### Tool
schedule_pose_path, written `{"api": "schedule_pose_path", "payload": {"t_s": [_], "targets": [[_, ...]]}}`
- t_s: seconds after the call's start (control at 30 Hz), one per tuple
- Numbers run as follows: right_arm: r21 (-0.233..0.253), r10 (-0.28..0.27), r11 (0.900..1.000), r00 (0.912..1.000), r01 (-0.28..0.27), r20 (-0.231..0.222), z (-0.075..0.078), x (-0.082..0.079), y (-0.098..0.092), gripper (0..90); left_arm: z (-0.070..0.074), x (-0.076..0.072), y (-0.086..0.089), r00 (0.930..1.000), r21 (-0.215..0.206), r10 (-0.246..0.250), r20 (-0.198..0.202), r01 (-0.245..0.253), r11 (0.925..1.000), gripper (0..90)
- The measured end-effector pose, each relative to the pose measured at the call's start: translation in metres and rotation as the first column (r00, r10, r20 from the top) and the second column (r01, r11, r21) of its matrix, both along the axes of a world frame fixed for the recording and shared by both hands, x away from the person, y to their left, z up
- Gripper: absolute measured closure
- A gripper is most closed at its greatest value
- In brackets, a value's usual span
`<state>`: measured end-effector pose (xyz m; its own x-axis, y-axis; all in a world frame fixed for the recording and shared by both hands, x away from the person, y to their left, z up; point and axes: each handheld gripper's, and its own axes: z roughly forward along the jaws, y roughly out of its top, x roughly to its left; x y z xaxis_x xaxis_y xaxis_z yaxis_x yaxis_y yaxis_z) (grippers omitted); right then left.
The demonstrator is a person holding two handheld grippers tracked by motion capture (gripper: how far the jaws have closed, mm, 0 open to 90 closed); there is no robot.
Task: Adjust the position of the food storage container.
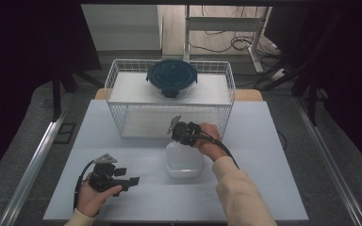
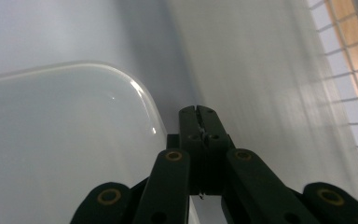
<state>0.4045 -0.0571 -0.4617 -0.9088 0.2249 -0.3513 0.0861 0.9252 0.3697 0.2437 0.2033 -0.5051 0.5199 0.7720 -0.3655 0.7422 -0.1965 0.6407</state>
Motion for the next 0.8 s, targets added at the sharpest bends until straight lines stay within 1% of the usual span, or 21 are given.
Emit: {"api": "schedule_pose_path", "payload": {"t_s": [0.13,0.27,0.37,0.43,0.47,0.53,0.63,0.7,0.73,0.77,0.8], "targets": [[0.014,0.034,0.999,0.9992,-0.034,-0.018,-0.001,-0.012,0.001,89.5,0.0,0.0,-0.001,1.0,0.002,-0.003,-0.002,0.003,1.0,26.0],[0.032,0.055,0.998,0.9978,-0.054,-0.036,-0.001,-0.022,0.0,89.6,-0.001,0.0,-0.002,1.0,0.004,-0.006,-0.003,0.006,1.0,26.0],[0.057,0.057,0.997,0.9973,-0.054,-0.046,-0.001,-0.027,-0.003,89.4,-0.001,0.0,-0.003,1.0,0.006,-0.007,-0.003,0.007,1.0,26.0],[0.105,0.029,0.994,0.9978,-0.023,-0.06,0.003,-0.029,-0.006,89.4,-0.001,0.0,-0.003,1.0,0.006,-0.006,-0.004,0.006,1.0,26.0],[0.133,0.016,0.991,0.9981,-0.008,-0.059,0.006,-0.03,-0.009,89.3,-0.001,0.0,-0.003,1.0,0.006,-0.004,-0.004,0.004,1.0,26.0],[0.189,-0.018,0.981,0.9982,0.029,-0.058,0.015,-0.032,-0.016,89.3,-0.001,0.0,-0.002,1.0,0.006,-0.003,-0.003,0.003,1.0,26.0],[0.258,-0.065,0.963,0.9949,0.083,-0.077,0.027,-0.042,-0.032,89.3,-0.001,0.0,0.0,1.0,0.003,0.001,-0.003,-0.001,1.0,26.0],[0.289,-0.083,0.952,0.9933,0.103,-0.08,0.031,-0.051,-0.042,89.3,-0.002,0.001,0.0,1.0,0.002,0.002,-0.003,-0.002,1.0,26.0],[0.308,-0.095,0.944,0.9917,0.117,-0.087,0.033,-0.059,-0.05,89.2,-0.002,0.0,0.0,1.0,0.003,0.002,-0.002,-0.002,1.0,26.0],[0.32,-0.1,0.939,0.9906,0.125,-0.093,0.034,-0.065,-0.055,89.3,-0.001,0.0,0.0,1.0,0.004,0.001,-0.002,-0.001,1.0,26.0],[0.336,-0.109,0.932,0.9887,0.138,-0.103,0.034,-0.074,-0.064,89.2,-0.001,0.0,0.0,1.0,0.005,0.001,-0.003,-0.001,1.0,26.0]]}}
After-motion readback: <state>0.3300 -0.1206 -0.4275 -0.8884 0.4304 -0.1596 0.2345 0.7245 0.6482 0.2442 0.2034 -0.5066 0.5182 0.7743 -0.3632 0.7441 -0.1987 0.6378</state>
